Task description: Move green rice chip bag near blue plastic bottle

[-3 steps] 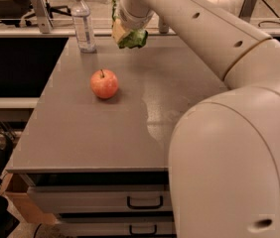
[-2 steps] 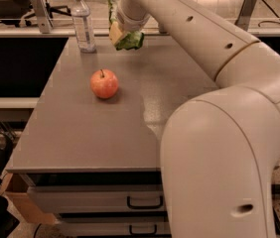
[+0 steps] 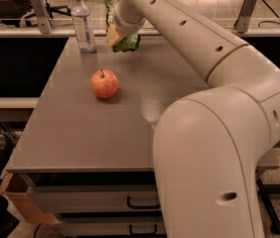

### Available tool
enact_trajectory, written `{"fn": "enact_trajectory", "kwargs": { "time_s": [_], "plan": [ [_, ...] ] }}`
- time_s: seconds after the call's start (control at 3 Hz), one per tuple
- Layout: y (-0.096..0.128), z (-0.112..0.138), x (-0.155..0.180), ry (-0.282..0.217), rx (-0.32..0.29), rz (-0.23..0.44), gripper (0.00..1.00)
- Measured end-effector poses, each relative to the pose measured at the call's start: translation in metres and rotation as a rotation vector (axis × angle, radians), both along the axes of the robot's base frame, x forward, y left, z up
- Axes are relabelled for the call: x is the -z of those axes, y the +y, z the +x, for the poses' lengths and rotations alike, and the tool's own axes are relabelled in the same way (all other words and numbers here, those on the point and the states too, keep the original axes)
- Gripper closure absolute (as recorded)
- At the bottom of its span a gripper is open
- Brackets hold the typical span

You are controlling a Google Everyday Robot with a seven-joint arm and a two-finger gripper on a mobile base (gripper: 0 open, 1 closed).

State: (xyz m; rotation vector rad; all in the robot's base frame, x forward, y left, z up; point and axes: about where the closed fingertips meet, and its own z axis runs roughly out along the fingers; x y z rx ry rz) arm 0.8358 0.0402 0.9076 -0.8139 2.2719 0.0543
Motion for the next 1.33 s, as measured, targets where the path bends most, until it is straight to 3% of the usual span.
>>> {"fn": "enact_trajectory", "kwargs": {
  "time_s": [0.33,1.33],
  "plan": [
    [0.0104,0.0044,0.0051,-0.002,-0.015,0.025,0.97],
    [0.0143,0.0049,0.0145,0.01,-0.019,0.019,0.28]
  ]
}}
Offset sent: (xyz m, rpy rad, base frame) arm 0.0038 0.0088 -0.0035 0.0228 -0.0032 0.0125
